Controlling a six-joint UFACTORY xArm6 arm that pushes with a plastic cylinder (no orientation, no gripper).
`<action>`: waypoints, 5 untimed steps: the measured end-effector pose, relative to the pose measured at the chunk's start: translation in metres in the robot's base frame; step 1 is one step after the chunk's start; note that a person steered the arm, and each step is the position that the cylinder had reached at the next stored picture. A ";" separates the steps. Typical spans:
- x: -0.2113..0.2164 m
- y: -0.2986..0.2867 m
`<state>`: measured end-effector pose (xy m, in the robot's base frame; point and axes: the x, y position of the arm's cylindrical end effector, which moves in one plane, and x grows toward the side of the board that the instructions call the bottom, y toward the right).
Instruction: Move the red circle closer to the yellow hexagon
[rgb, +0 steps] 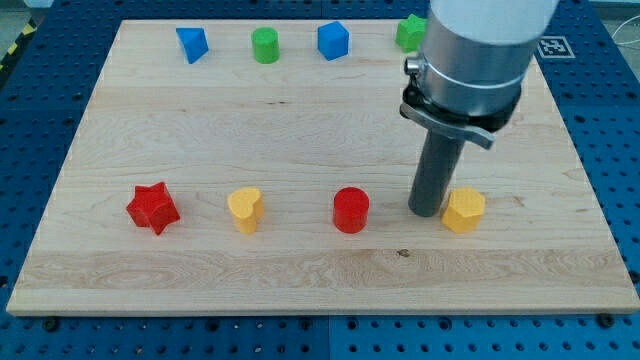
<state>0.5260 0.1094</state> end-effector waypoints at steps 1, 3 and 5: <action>0.010 0.021; 0.016 0.057; -0.007 -0.006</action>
<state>0.5186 0.1032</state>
